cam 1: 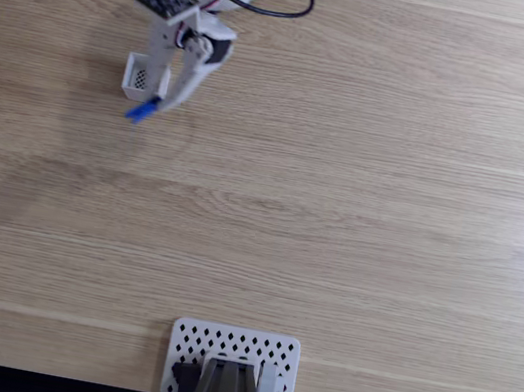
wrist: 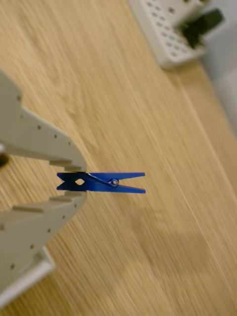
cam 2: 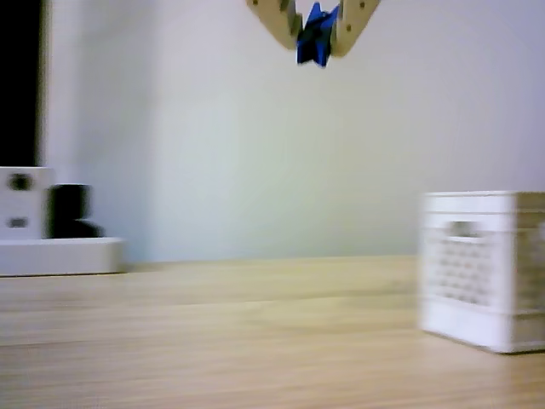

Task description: Grasp a peg and put it in the crate.

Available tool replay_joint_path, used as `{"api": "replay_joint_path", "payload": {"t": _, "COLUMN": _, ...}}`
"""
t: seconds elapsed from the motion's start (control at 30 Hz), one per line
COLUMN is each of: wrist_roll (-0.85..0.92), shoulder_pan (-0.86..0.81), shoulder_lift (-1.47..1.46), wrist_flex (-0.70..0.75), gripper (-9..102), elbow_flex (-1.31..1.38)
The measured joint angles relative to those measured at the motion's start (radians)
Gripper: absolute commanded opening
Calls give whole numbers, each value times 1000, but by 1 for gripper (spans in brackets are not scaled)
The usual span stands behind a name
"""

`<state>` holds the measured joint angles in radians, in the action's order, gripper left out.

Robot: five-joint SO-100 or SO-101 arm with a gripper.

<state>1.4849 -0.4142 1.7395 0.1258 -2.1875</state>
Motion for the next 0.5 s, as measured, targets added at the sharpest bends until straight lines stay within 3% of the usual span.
{"api": "replay_joint_path", "payload": {"t": 0.2, "wrist_roll": 0, "shoulder_pan": -103, "shoulder_lift": 0, "wrist_flex": -98, "gripper": 0, "elbow_flex": -48}}
{"api": "replay_joint_path", "payload": {"t": 0.5, "wrist_roll": 0, "shoulder_pan": -146, "shoulder_lift": 0, "wrist_flex": -110, "gripper": 0, "elbow_flex": -179}}
